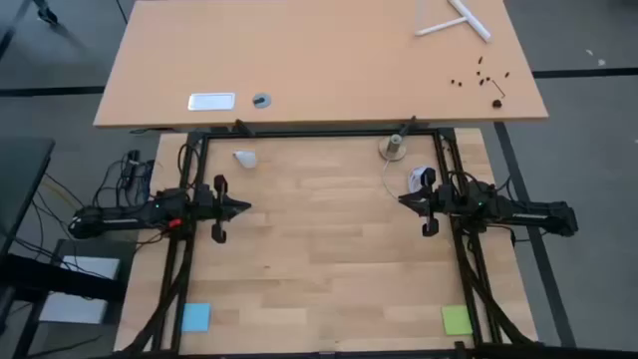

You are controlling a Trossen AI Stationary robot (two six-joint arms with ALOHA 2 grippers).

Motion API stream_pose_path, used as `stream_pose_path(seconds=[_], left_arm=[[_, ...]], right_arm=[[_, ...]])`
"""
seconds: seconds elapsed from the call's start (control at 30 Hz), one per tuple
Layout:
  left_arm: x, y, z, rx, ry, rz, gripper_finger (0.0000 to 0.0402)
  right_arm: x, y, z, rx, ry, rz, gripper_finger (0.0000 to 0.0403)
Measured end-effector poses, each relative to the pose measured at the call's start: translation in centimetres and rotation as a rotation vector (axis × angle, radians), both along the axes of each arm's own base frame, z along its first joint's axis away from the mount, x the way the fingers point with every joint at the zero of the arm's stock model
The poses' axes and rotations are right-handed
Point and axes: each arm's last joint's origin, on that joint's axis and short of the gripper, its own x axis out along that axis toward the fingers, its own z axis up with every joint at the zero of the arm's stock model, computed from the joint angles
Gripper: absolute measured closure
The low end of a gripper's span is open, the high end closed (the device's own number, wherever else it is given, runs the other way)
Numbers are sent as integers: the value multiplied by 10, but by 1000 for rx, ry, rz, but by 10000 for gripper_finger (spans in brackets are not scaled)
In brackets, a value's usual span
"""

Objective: Screw lightbulb

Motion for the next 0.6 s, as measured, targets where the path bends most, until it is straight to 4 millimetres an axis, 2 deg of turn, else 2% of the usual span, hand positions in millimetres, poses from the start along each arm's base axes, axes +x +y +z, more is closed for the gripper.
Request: stream_pose_path(seconds=[0.6], left_arm=[[0,0,0,0,0,0,397]], right_arm=[[0,0,0,0,0,0,352]])
